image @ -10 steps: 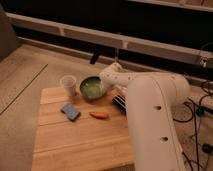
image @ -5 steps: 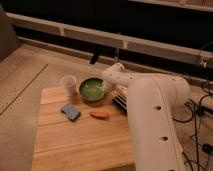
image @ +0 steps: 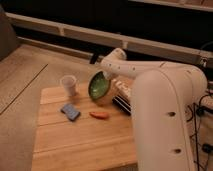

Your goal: Pick up the ceramic bowl

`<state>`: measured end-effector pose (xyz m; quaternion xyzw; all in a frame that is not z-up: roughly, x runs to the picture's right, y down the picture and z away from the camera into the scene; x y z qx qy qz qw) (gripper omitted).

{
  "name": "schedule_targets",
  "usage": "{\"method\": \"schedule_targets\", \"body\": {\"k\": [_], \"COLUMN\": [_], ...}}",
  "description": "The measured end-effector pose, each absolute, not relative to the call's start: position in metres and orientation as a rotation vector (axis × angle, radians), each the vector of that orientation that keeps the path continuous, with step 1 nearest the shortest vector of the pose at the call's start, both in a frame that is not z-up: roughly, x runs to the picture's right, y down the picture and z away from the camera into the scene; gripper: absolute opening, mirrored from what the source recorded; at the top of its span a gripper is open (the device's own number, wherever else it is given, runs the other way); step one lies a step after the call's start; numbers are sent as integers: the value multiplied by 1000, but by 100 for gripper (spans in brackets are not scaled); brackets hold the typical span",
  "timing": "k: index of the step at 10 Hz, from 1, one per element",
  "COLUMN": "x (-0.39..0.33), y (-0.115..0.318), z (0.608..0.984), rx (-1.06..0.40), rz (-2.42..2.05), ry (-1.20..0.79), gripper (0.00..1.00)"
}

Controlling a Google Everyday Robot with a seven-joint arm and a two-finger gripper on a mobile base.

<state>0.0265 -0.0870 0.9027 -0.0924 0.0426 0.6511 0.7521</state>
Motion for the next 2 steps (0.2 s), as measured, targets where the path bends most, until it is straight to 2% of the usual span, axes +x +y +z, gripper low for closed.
{"method": "schedule_targets", "body": {"k": [2], "x": [11], "y": [-104], "z": [868], "rx": [-185], "rz": [1396], "ry": [42], "gripper": [0]}}
